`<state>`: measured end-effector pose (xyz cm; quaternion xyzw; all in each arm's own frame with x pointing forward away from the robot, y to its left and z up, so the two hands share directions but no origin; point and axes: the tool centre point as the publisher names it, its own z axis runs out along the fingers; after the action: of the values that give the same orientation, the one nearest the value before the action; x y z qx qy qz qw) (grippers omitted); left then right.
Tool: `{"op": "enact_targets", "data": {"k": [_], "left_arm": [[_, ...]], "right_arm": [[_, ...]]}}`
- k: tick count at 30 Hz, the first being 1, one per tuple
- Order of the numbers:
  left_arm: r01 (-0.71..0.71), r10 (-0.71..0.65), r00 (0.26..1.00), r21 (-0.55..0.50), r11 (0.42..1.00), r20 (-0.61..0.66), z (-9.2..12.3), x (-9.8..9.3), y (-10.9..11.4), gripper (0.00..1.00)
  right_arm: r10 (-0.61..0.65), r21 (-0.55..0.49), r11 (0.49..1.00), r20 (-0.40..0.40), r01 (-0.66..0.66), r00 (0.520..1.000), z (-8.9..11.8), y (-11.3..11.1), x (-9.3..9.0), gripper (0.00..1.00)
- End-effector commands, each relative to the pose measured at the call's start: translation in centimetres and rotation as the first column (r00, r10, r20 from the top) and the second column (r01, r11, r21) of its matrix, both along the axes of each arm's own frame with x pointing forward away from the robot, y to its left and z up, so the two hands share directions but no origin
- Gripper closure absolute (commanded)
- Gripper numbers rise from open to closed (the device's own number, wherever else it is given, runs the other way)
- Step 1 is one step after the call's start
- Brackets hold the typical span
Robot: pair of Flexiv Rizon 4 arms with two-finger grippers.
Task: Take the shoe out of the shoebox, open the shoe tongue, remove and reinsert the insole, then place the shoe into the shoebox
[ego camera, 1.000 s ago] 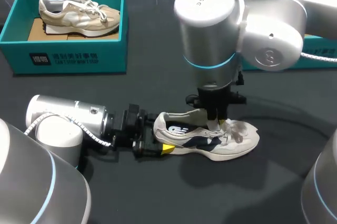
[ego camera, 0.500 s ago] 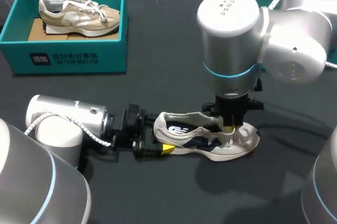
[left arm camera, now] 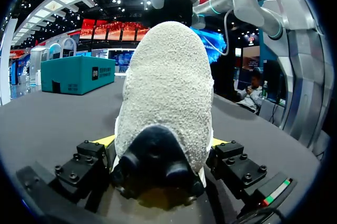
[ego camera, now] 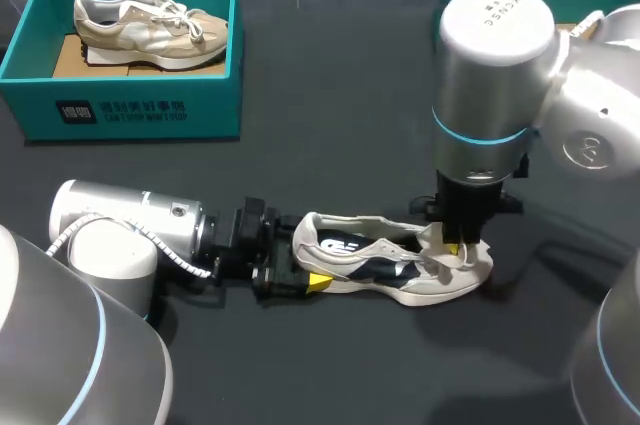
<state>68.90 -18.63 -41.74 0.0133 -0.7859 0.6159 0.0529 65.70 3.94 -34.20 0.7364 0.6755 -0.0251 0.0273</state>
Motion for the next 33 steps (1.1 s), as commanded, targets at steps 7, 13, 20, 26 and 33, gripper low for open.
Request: {"op": "enact_targets", "data": {"k": [7, 13, 20, 26, 33], "left_arm": [[-0.002, 0.002, 1.000, 0.003, 1.000, 0.000, -0.2, -0.2, 0.0, 1.00], [-0.002, 0.002, 1.000, 0.003, 1.000, 0.000, -0.2, -0.2, 0.0, 1.00], [-0.002, 0.002, 1.000, 0.003, 1.000, 0.000, -0.2, -0.2, 0.0, 1.00], [-0.002, 0.002, 1.000, 0.003, 1.000, 0.000, -0.2, -0.2, 0.0, 1.00], [-0.002, 0.002, 1.000, 0.003, 1.000, 0.000, -0.2, -0.2, 0.0, 1.00]], "right_arm": [[-0.035, 0.022, 0.999, -0.016, 0.035, 0.999, -1.8, -1.1, 0.5, 0.62], [-0.068, -0.028, 0.997, -0.014, 0.068, 0.998, -2.4, -2.1, 0.6, 0.42], [-0.115, -0.087, 0.990, -0.008, 0.114, 0.993, -2.1, -3.0, 0.3, 0.45], [-0.129, -0.140, 0.982, 0.010, 0.129, 0.992, -0.5, -3.4, 0.2, 0.50], [-0.070, -0.196, 0.977, 0.070, 0.082, 0.995, 3.8, -2.1, 0.0, 0.51]]}}
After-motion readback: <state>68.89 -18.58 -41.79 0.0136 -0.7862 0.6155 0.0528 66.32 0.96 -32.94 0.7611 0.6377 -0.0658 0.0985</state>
